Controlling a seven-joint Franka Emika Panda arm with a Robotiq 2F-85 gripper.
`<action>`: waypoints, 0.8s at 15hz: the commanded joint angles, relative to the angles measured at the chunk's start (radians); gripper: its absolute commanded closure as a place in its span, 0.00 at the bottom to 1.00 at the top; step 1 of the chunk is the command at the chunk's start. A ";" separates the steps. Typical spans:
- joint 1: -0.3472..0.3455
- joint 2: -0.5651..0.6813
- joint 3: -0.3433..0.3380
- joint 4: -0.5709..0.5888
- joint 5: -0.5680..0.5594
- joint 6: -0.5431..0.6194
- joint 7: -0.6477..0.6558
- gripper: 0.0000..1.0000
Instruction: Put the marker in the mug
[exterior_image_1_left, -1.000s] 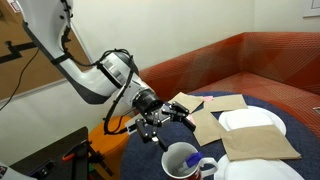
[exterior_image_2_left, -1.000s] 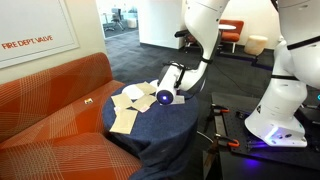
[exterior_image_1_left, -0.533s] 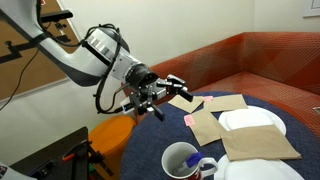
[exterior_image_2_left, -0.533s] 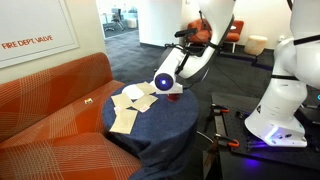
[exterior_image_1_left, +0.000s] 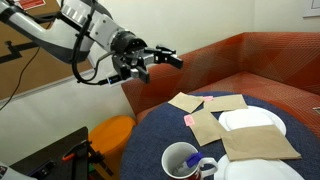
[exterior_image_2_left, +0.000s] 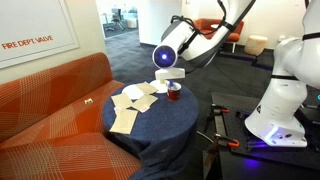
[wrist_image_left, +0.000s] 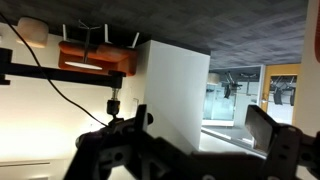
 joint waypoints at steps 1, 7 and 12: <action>0.013 -0.116 0.003 -0.034 0.044 0.008 -0.085 0.00; 0.032 -0.130 0.002 -0.003 0.054 -0.002 -0.100 0.00; 0.043 -0.149 0.006 -0.009 0.065 -0.002 -0.112 0.00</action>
